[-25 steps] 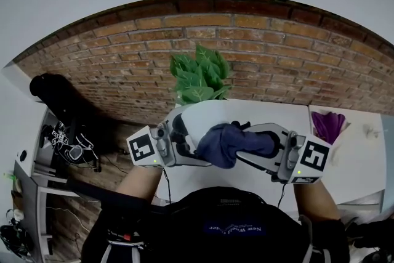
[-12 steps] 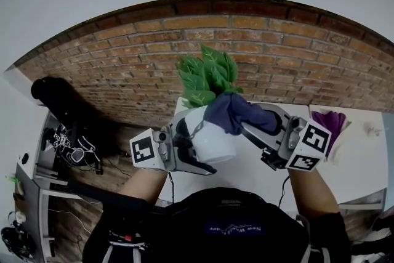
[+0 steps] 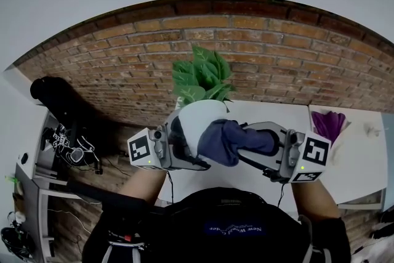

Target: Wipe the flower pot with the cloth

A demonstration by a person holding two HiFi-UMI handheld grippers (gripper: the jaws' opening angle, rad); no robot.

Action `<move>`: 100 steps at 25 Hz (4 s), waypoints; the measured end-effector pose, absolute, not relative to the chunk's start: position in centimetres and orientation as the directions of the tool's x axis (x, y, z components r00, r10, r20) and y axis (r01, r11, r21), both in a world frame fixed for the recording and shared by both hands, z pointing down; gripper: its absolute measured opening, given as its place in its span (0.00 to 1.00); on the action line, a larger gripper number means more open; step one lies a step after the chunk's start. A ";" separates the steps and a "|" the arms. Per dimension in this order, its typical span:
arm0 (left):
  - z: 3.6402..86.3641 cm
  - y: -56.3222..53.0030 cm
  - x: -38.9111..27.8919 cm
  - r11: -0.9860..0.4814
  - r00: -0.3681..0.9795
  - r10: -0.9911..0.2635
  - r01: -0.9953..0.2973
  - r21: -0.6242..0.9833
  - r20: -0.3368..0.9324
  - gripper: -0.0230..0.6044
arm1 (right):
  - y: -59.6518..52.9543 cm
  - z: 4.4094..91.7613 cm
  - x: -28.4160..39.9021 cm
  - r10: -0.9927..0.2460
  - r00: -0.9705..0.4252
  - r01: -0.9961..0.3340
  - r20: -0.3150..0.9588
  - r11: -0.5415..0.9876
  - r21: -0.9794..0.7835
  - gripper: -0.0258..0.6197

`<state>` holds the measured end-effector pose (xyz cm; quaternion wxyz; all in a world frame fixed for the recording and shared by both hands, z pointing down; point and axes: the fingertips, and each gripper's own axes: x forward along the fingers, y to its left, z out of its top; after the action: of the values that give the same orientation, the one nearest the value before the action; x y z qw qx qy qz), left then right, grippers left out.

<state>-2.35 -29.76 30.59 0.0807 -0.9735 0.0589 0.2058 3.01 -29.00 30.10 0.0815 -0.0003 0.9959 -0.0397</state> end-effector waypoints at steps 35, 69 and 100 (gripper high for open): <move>29.8 -28.0 0.3 -0.934 0.968 -0.031 -0.117 -0.338 -0.250 0.89 | -36.0 33.4 6.0 -0.269 -0.963 -0.269 -0.005 0.962 -0.045 0.21; 31.0 -27.1 0.7 -0.892 0.999 0.009 -0.012 -0.452 -0.044 0.89 | -35.2 36.2 1.1 -0.173 -0.978 -0.171 0.121 0.985 0.026 0.20; 31.4 -27.3 0.5 -0.892 1.000 0.023 0.013 -0.451 -0.017 0.88 | -31.2 38.1 -1.3 0.025 -0.997 0.027 0.073 0.999 0.020 0.20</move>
<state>0.49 -27.26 31.44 0.2318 -0.9727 -0.0092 0.0112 -1.27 -31.17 38.13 -0.0364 0.0130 0.9992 0.0106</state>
